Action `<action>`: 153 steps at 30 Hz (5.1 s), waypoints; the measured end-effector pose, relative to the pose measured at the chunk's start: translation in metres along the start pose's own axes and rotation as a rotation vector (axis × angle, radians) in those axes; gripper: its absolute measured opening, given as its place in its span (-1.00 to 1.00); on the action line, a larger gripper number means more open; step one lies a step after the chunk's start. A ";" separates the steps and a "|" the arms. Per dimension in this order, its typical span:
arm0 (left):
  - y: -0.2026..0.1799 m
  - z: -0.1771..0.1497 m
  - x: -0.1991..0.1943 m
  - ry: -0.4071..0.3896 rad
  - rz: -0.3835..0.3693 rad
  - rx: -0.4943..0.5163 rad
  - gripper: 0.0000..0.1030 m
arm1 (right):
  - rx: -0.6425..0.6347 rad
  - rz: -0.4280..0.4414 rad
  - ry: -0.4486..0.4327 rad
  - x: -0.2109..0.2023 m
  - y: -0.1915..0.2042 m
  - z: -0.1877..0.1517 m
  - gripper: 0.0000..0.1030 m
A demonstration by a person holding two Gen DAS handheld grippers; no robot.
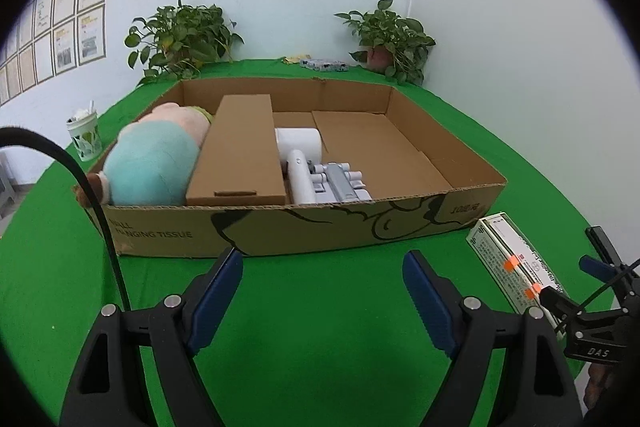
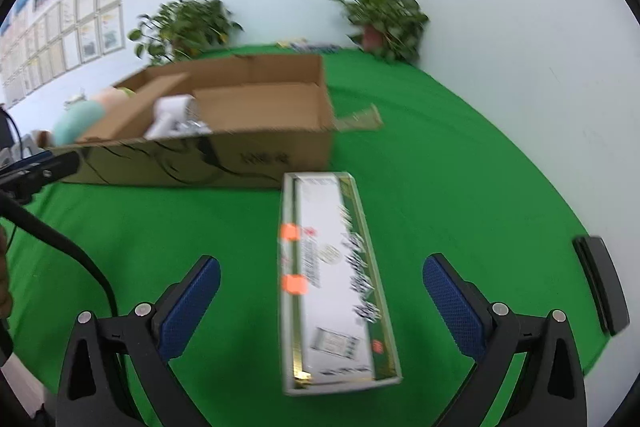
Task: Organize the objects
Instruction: 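Move the right gripper to the white-green medicine box and close on it, then lift the medicine box with the right gripper and carry it over the box, then lower the medicine box beside the phone stand and open the right gripper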
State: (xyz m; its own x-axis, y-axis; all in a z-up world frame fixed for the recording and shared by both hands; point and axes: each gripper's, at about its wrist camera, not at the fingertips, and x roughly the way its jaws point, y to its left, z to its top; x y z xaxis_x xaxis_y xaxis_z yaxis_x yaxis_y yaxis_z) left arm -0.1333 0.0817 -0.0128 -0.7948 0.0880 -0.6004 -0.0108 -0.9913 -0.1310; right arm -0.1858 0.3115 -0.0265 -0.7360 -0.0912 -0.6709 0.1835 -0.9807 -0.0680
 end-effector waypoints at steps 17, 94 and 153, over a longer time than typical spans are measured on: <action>-0.003 -0.013 0.022 0.195 -0.279 -0.137 0.60 | -0.073 0.232 0.007 -0.002 0.042 -0.028 0.99; -0.060 0.084 -0.022 0.055 -0.579 0.049 -0.23 | -0.089 0.369 -0.207 -0.049 0.087 0.072 0.20; 0.002 0.124 0.159 0.476 -0.314 -0.208 -0.02 | 0.017 0.351 0.357 0.185 0.079 0.161 0.17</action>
State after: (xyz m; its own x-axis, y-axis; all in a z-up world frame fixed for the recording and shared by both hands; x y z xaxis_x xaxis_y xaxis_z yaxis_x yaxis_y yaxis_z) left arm -0.3355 0.0814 -0.0107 -0.4135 0.4547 -0.7888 -0.0437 -0.8753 -0.4817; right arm -0.4126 0.1890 -0.0373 -0.3618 -0.3541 -0.8624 0.3672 -0.9044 0.2173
